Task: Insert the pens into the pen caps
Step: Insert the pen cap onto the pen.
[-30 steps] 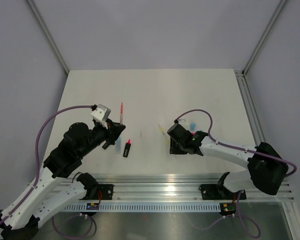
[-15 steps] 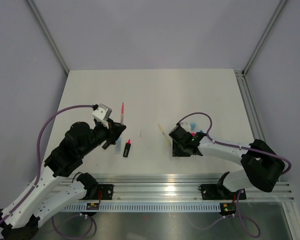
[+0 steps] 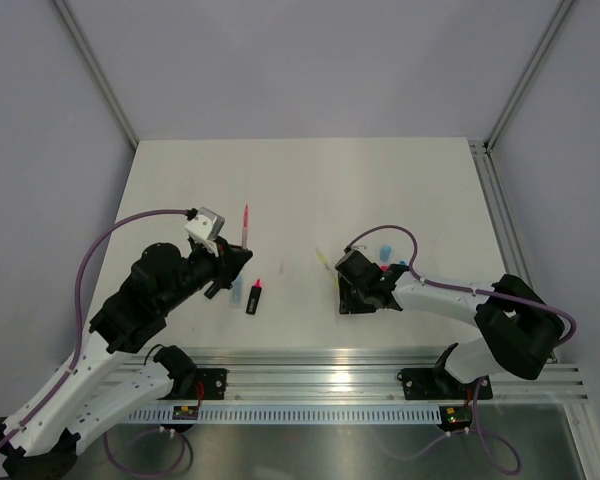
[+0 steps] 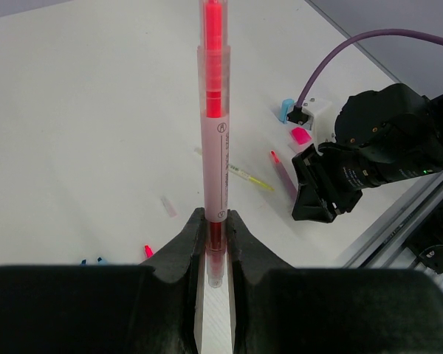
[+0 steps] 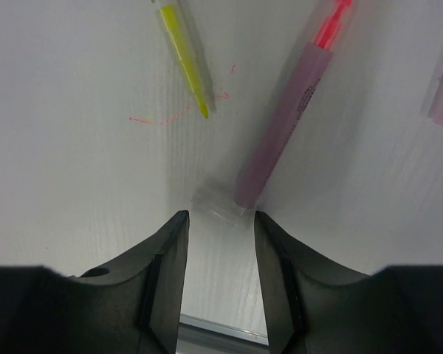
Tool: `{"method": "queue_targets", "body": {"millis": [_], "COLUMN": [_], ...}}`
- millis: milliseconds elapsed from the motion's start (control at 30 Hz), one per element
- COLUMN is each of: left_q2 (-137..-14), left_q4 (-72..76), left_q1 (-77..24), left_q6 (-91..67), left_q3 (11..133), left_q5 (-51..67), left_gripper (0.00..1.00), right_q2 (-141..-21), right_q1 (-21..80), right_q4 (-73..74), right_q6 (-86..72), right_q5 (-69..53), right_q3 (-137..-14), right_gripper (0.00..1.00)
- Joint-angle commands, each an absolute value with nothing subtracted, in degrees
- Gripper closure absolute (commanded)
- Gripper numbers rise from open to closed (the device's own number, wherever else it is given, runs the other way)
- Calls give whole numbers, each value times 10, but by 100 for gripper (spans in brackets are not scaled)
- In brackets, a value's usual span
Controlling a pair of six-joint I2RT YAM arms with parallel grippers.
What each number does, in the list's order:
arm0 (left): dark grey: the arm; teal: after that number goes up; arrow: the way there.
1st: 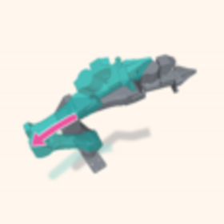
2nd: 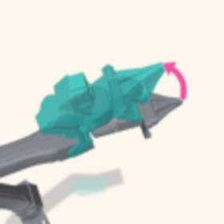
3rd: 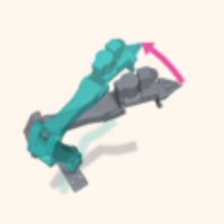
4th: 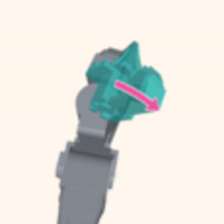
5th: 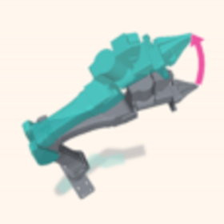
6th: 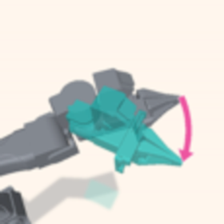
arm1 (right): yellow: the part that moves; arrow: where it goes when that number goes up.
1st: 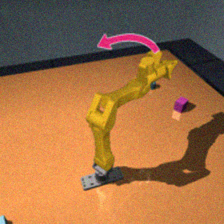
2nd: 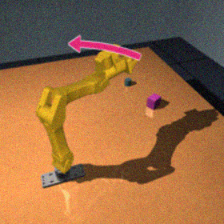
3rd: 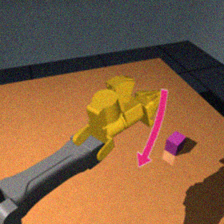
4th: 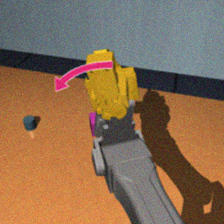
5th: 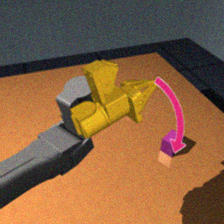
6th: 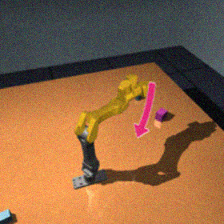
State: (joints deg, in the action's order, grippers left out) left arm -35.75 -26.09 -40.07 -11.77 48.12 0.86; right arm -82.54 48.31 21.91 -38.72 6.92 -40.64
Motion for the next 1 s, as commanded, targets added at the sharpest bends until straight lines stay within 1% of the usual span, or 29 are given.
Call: {"method": "queue_targets", "body": {"millis": [0, 267, 467, 733, 867, 967], "left_q2": [-357, -356, -356, -351, -351, -349], "left_q4": [-241, -241, -241, -241, -239, -241], "left_q1": [-398, -398, -398, -398, -398, -398], "left_q6": [-106, -106, -106, -107, -107, -107], "left_q3": [478, 477, 478, 477, 477, 476], "left_q5": [14, 18, 22, 25, 25, 25], "left_gripper": [100, 100, 100, 100, 100, 100], "right_q2": [-830, -830, -838, -860, -876, -889], "right_q1": [479, 486, 497, 500, 501, 501], "right_q4": [214, 215, 223, 245, 245, 248], "right_q6": [-372, -376, -369, -359, -348, -338], "right_q5": [48, 23, 28, 67, 67, 71], "right_q3": [-416, -412, -427, -453, -459, -467], "right_gripper": [55, 63, 63, 63, 64, 68]}}
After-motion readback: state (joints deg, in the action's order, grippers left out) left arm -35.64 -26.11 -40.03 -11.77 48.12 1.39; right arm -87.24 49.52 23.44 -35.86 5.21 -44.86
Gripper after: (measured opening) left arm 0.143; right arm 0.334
